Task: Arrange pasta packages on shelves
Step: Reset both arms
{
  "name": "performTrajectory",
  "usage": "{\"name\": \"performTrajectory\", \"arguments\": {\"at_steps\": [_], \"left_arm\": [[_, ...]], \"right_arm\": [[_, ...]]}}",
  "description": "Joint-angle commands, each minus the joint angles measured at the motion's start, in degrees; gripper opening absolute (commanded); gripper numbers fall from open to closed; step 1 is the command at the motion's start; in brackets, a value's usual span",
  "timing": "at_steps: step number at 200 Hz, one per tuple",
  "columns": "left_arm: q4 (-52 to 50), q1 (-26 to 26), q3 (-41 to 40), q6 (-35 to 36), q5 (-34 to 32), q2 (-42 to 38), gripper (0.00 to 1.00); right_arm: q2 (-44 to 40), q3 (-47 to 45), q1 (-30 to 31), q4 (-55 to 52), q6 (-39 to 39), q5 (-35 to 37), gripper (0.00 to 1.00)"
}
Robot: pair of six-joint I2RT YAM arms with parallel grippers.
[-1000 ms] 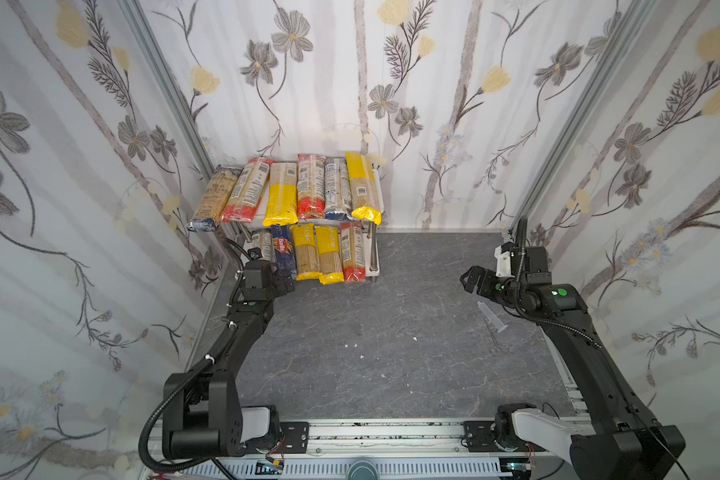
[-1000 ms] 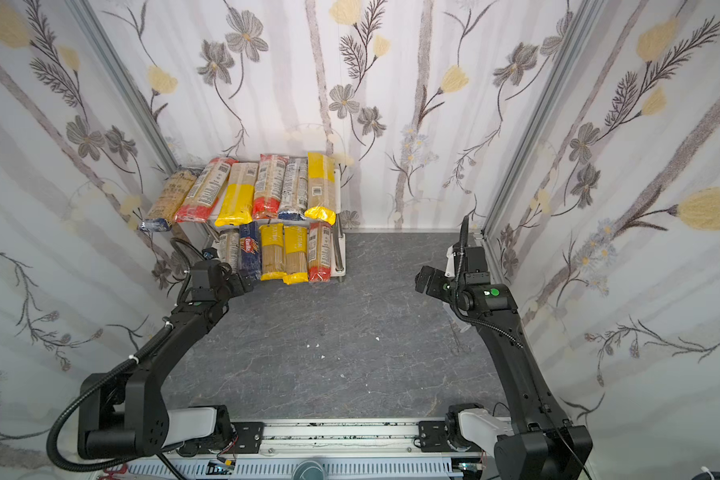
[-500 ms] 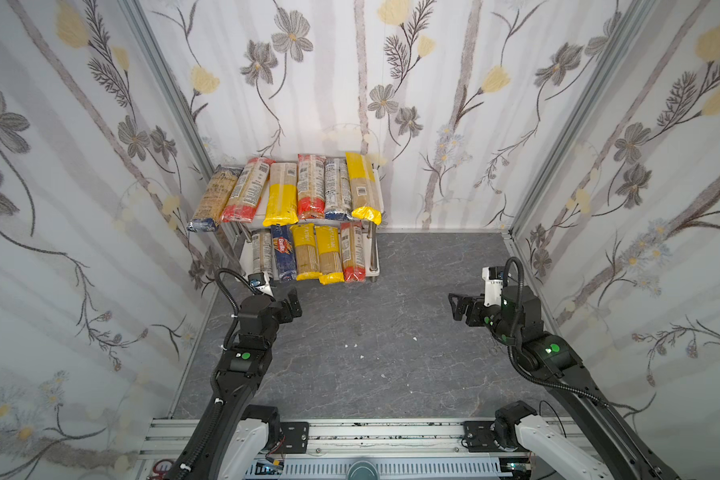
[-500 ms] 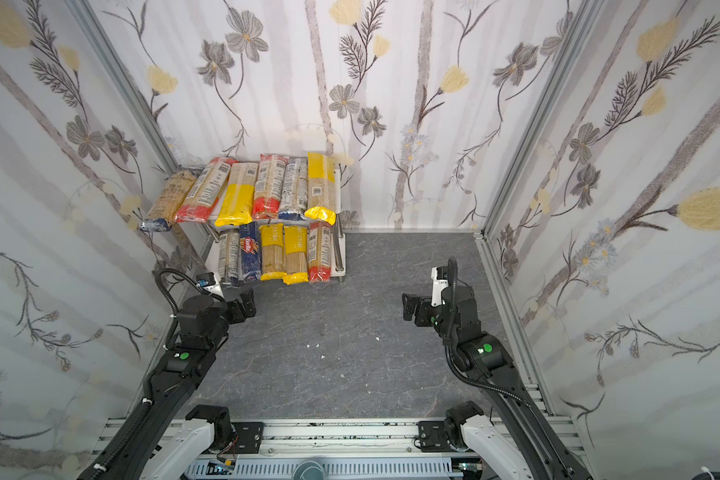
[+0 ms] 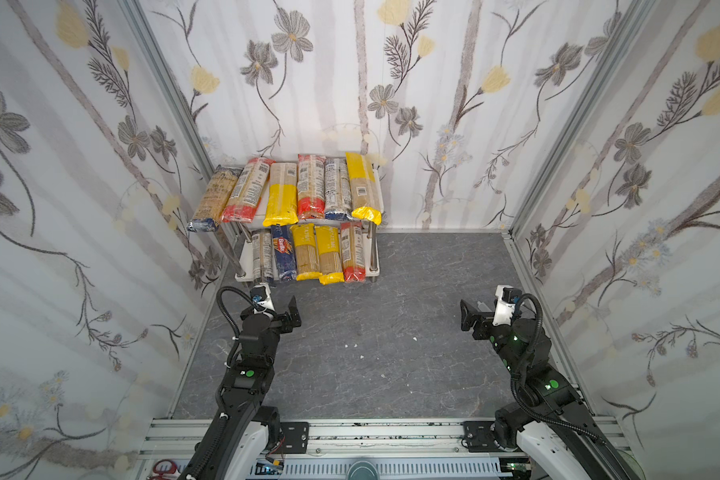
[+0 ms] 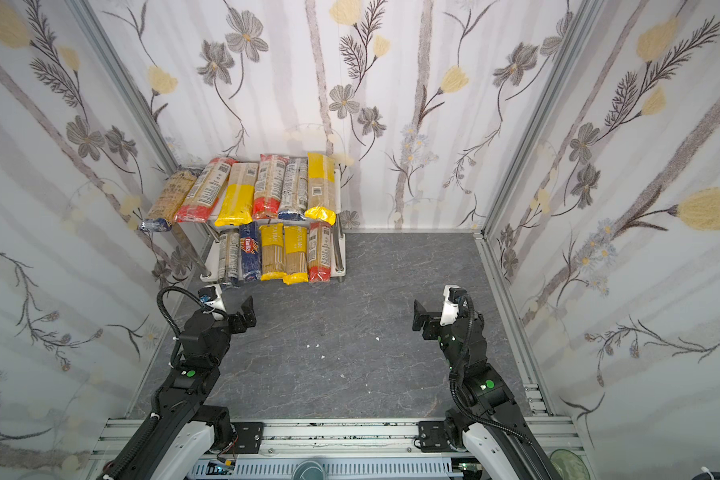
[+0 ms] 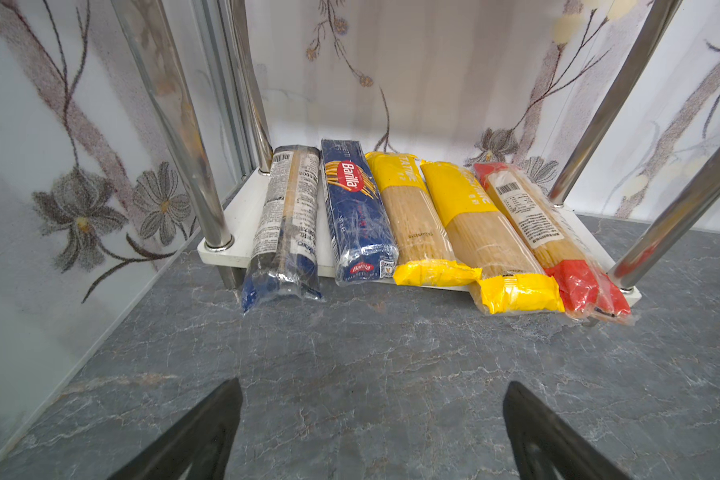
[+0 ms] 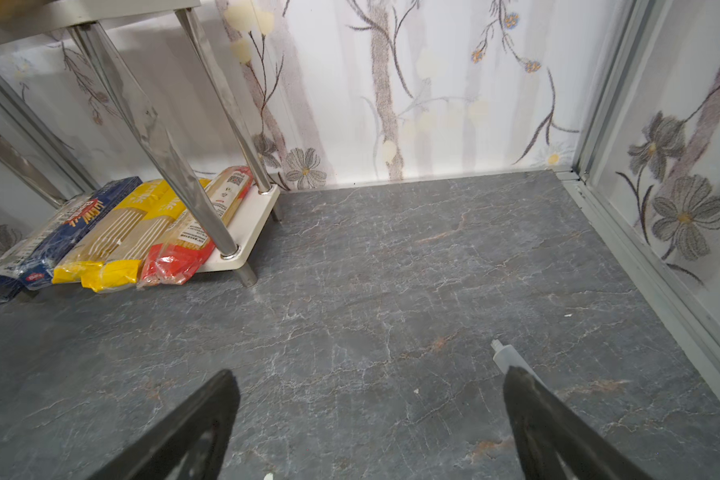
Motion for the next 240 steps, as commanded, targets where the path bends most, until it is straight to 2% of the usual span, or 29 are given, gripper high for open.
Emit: {"name": "performTrajectory", "arguments": {"at_steps": [1,56,71,103,153,178,198,216,240], "left_arm": [[11.5,0.1,-0.4,1.2,-0.7,4.5,1.00],[36.3,2.1,-8.5,0.2,-2.5,16.5,1.00],[40.8,3.0,-9.3,0.6,-3.2,19.0,1.00],[47.1,5.7,-9.5,0.3,-0.3,26.4,1.00],[57.0,6.4,-7.2,-1.5,1.4,38.6,1.00],[63.1,6.5,-6.9,-0.7,3.1,45.3,1.00],[67.3,5.8,-6.7,1.0,4.8,49.8,1.00],[67.0,6.1,-6.7,0.6,4.8,49.6,1.00],[66.3,6.2,-6.1,2.0,8.3,49.9,1.00]], "right_arm": [[-0.8,-2.6,-0.1,7.9,-2.4,4.2,1.00],[-0.3,-10.2,-5.5,19.3,-2.3,3.1,1.00],[-0.5,-12.5,-8.7,22.6,-2.9,0.9,1.00],[2.3,-15.7,-14.8,30.5,-2.4,-2.3,1.00],[19.5,-15.7,-17.3,46.1,-6.2,-3.5,1.00],[29.3,-15.6,-18.6,55.7,-7.3,-3.8,1.00],[33.7,-13.4,-19.6,58.6,-9.0,-5.9,1.00],[37.0,-11.5,-21.0,60.4,-9.4,-8.5,1.00],[41.0,-9.4,-21.9,63.2,-10.5,-11.6,1.00]]}}
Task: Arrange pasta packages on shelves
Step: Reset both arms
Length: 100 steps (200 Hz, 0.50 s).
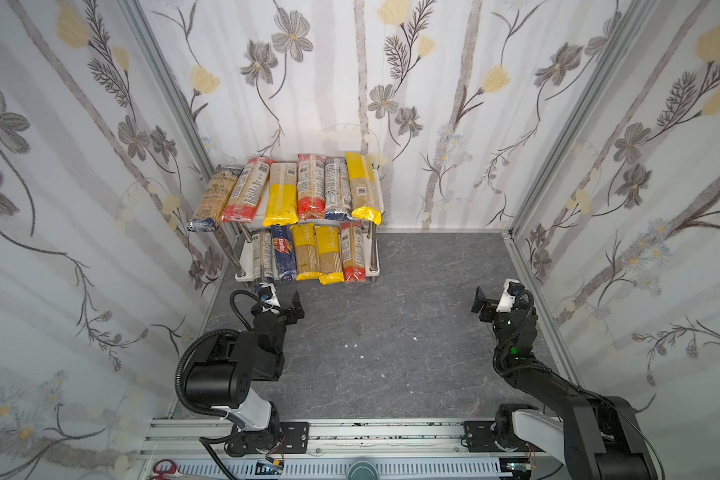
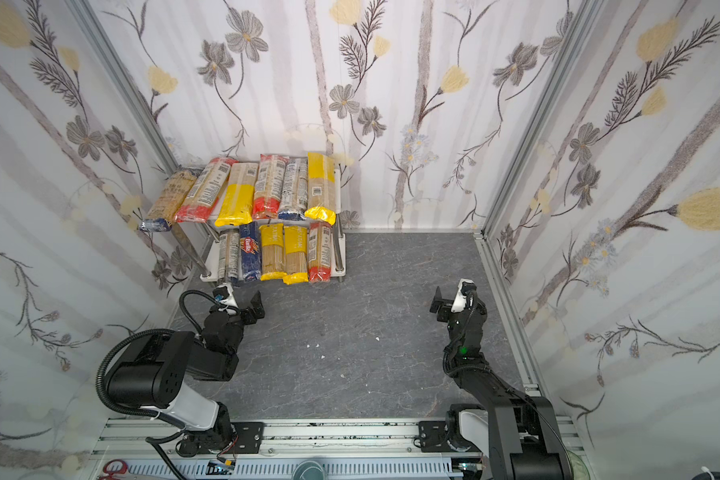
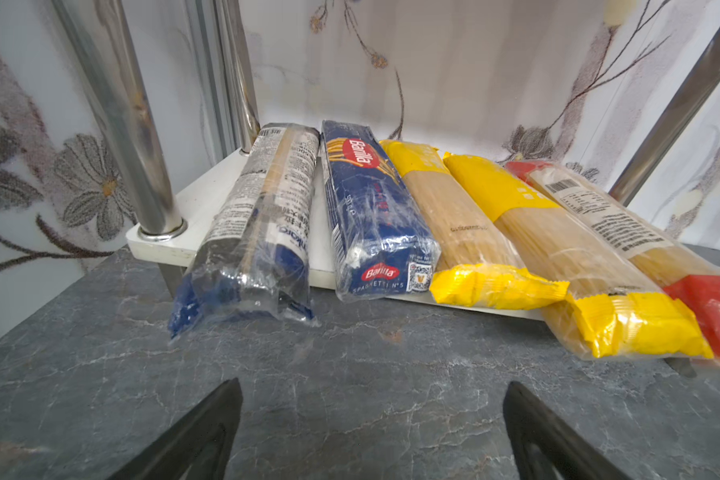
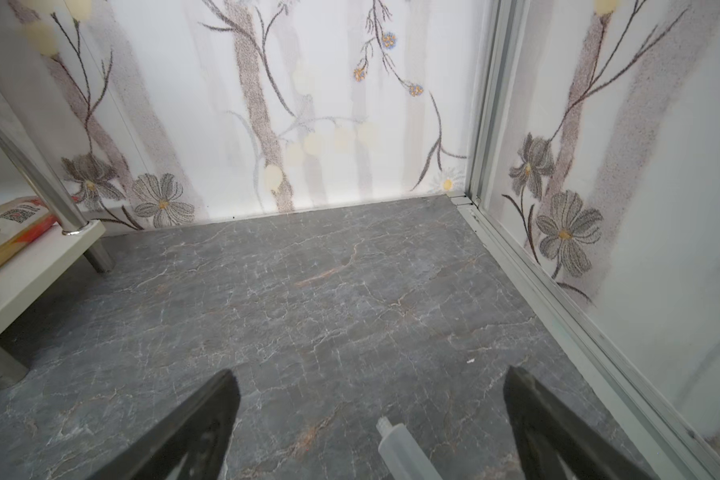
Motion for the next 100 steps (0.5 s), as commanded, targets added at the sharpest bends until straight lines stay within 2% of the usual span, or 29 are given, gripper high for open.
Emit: {"name": "performTrajectory", "arguments": {"at_steps": [1,27,40,52,66,81,100], "left_arm": [[3.8,0.1,0.6,1.7,3.7,0.2,1.00],[1.7,0.5,1.7,1.9,5.4,0.2,1.00],[1.4,0.7,1.9,1.7,5.7,0.2,1.00],[1.1,0.8,2.1,1.6,5.9,0.3,1.00],[0.7,1.1,2.3,1.3,6.1,0.2,1.00],[0.4,1.2,2.4,1.1,6.3,0.3,1.00],[0.2,1.2,2.4,1.0,6.2,0.3,1.00]], "right_arm": [[3.1,2.1,-0.7,7.3,-2.4,-4.7,1.00],[10.4,1.5,-1.0,16.2,-2.4,-6.1,1.00],[9.7,0.4,-1.0,16.0,-2.5,-5.7,1.00],[12.1,-1.4,-1.2,23.6,-1.9,-6.6,1.00],[10.7,0.2,-1.3,17.7,-2.2,-6.7,1.00],[11.9,-0.9,-1.4,22.0,-2.0,-6.9,1.00],[11.1,-0.7,-1.3,20.4,-2.1,-6.8,1.00]]}}
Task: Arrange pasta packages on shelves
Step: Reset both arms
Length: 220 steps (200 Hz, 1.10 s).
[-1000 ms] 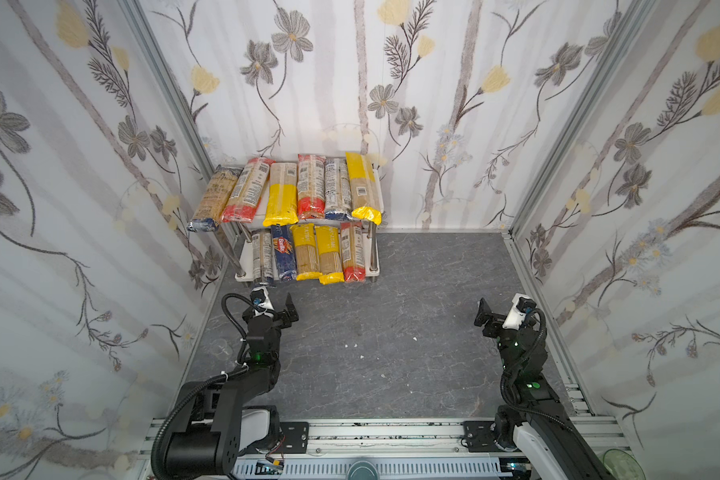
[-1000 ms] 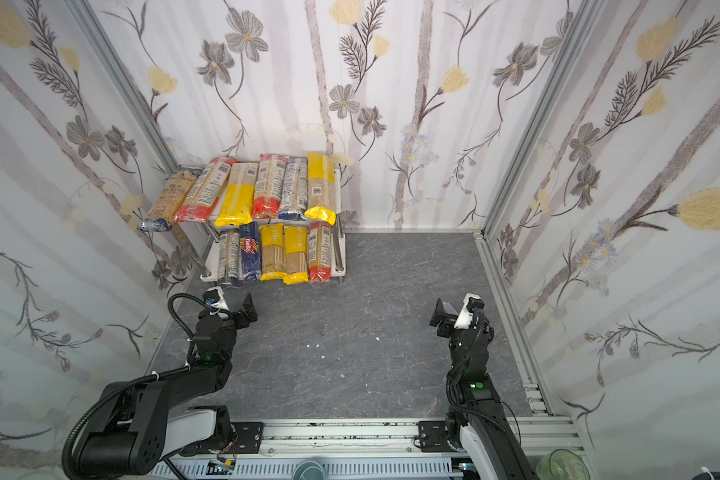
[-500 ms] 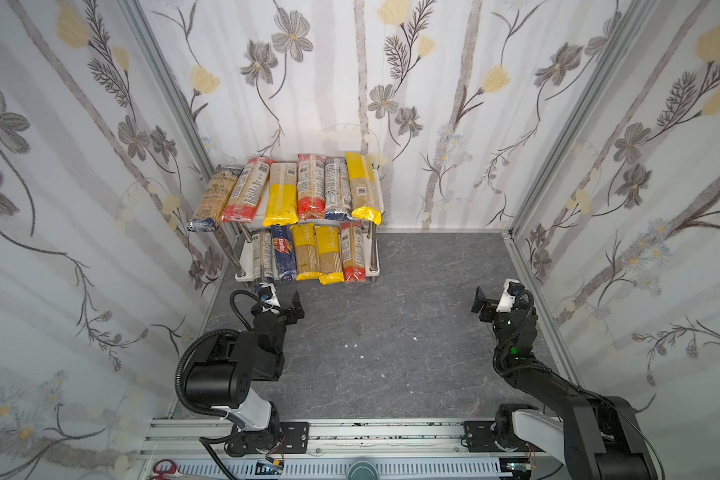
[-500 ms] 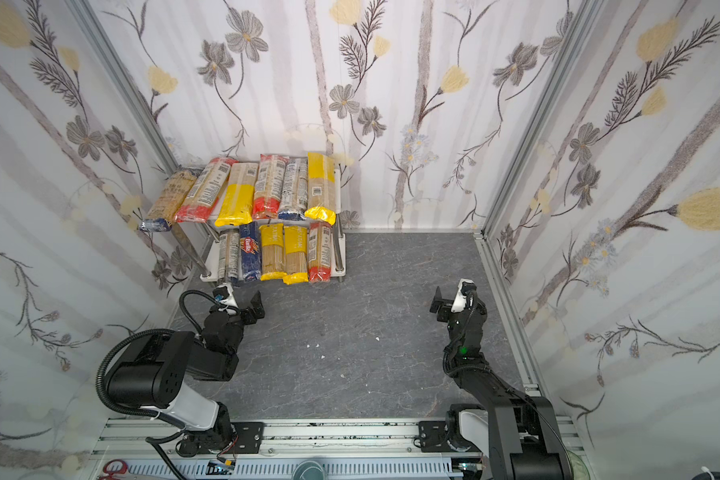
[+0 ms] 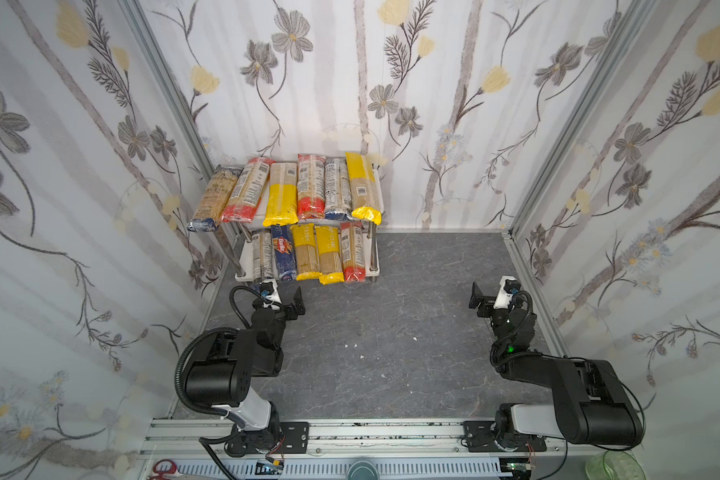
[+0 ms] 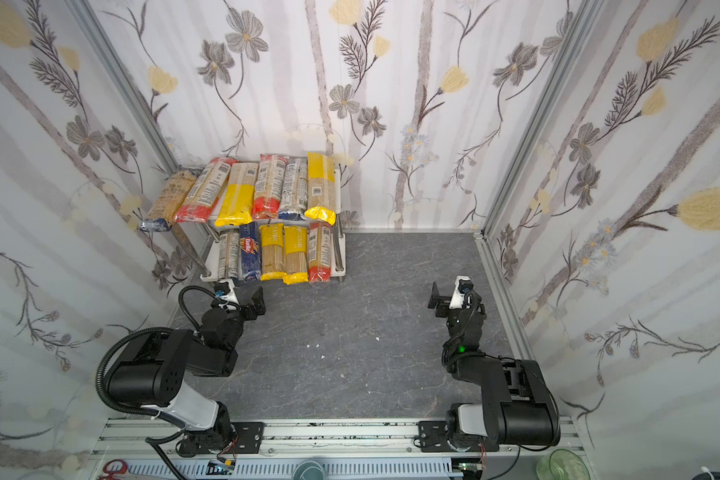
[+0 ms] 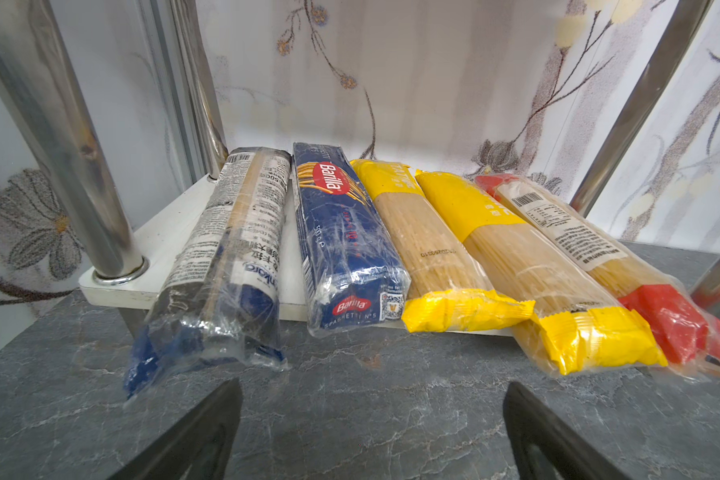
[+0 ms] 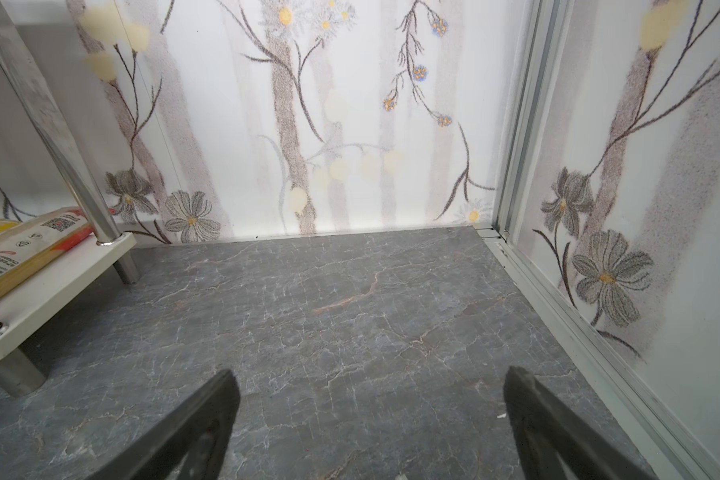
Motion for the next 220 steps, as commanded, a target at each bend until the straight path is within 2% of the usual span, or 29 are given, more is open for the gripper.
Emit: {"name": "performTrajectory", "arguments": {"at_steps": [1,220], "left_arm": [[0.7,0.1,0.3,0.1,0.8,0.1,1.00],[0.7,0.1,0.3,0.1,0.8,0.0,1.00]], "right_arm": [[-0.3,-0.1,0.0,3.8,-1.0,-1.1,1.00],[-0.1,-0.5,0.0,5.1,-1.4,-1.3,1.00]]}}
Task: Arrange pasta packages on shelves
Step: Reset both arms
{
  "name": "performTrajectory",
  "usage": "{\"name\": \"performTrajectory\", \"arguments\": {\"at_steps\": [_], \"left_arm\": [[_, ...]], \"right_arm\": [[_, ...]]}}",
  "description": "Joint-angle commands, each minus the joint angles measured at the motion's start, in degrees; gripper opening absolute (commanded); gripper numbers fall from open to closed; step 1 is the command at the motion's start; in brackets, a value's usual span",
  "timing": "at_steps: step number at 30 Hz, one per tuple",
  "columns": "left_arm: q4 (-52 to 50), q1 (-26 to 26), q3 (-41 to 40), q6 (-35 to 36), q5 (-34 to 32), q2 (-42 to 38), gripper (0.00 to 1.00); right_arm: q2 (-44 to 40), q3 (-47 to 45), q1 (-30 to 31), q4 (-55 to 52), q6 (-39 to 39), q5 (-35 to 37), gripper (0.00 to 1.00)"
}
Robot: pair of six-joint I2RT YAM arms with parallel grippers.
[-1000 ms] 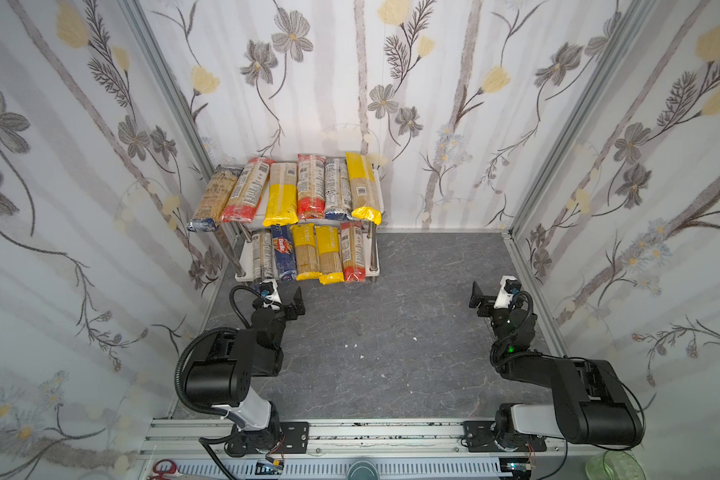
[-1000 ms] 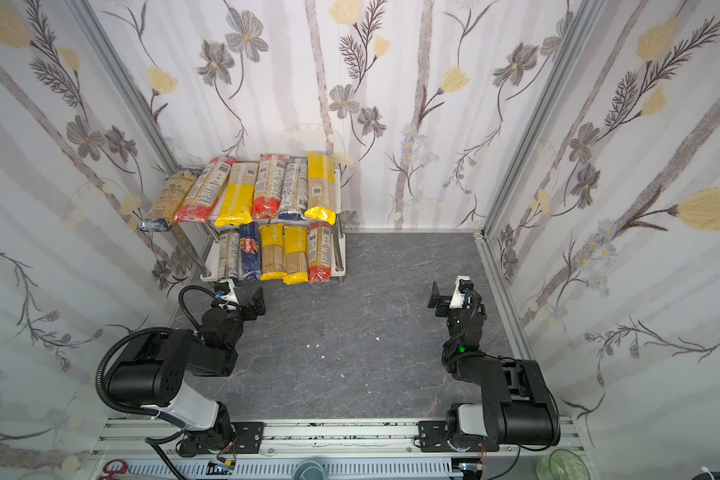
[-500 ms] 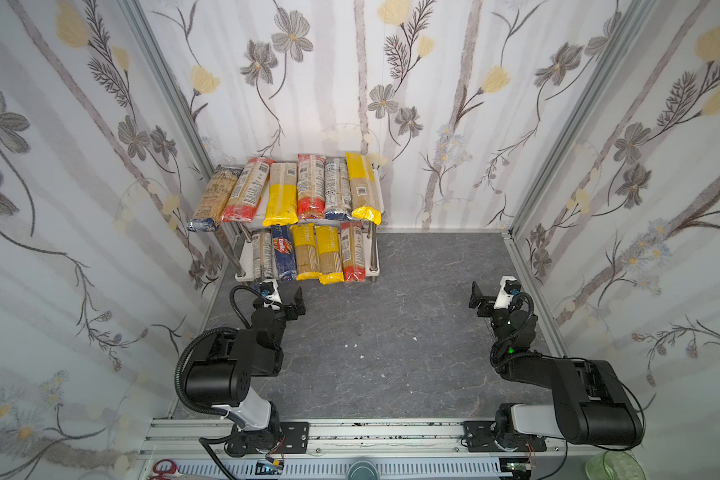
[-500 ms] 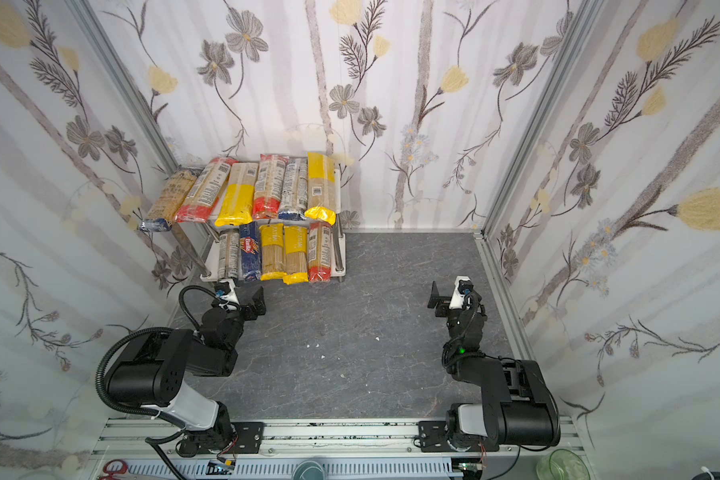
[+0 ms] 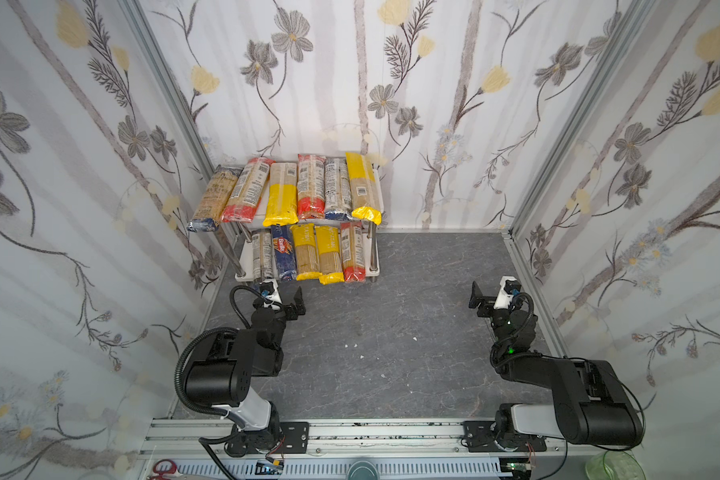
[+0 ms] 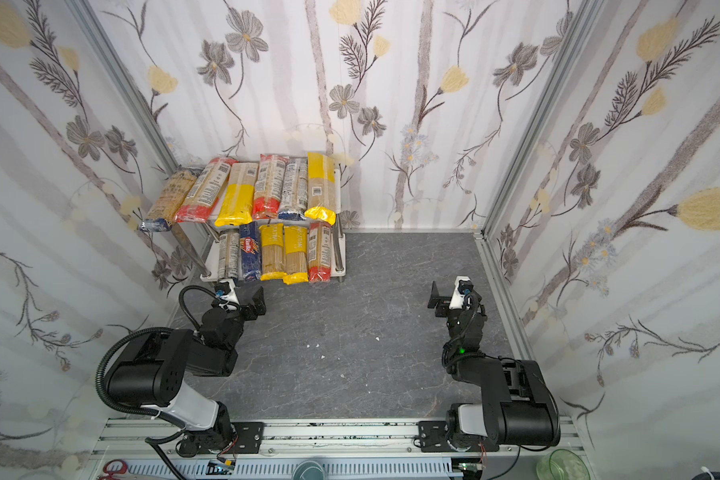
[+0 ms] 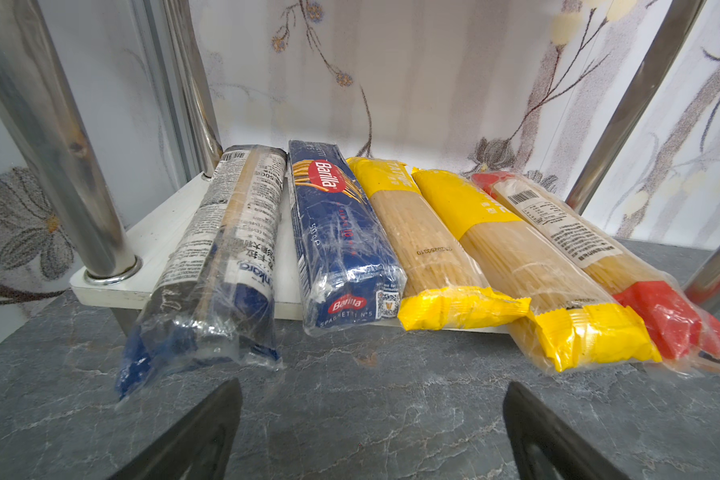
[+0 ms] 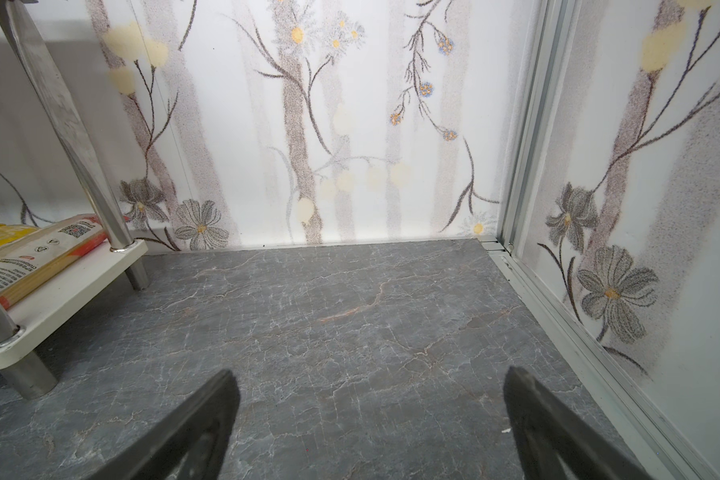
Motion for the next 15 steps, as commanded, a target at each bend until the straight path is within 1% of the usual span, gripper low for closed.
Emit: {"name": "performTrajectory", "arguments": {"at_steps": [1,15], "left_arm": [[0.8,0.1,0.2,0.1,0.2,0.0,1.00],[0.8,0.1,0.2,0.1,0.2,-0.1,1.00]], "right_arm": [[0.0,0.0,0.1,3.2,-0.9,-0.4,1.00],[0.0,0.0,0.2,3.2,-1.0,-0.2,1.00]]}}
